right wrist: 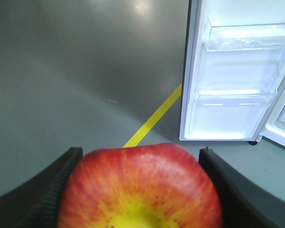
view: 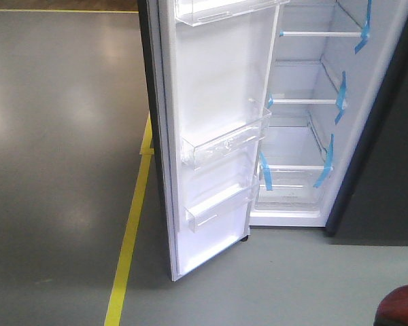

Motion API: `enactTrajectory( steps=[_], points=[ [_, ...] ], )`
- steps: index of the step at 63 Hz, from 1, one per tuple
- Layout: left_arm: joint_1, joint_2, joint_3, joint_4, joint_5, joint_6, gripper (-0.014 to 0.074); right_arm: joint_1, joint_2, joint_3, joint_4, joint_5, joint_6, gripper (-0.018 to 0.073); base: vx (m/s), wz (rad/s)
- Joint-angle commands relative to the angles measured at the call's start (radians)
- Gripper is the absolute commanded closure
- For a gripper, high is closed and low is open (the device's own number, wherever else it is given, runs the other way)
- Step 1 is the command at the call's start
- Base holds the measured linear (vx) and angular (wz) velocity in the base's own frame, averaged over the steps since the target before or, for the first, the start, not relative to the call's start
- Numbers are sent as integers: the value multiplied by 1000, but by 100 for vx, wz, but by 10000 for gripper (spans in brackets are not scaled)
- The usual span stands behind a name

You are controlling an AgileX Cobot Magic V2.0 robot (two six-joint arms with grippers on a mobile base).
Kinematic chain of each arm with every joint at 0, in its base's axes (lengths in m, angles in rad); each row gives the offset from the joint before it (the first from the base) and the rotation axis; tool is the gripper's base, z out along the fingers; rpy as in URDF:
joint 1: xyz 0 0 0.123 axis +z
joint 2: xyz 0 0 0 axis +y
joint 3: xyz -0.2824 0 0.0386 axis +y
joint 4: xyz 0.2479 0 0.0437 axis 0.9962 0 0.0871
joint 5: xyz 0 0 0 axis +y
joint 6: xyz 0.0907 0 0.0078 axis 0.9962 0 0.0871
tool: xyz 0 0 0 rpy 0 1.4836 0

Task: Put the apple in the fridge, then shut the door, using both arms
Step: 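Approach the fridge door bins closely with the base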

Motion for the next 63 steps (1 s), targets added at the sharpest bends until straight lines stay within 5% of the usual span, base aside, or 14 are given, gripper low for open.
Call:
enactTrajectory(
  steps=[1, 63],
  points=[
    [-2, -16, 28, -6, -75, -10, 603, -2, 7, -26, 18, -68, -6, 180, 12, 1],
    [-2, -16, 28, -6, -75, -10, 603, -2, 7, -26, 18, -68, -6, 180, 15, 0]
  ],
)
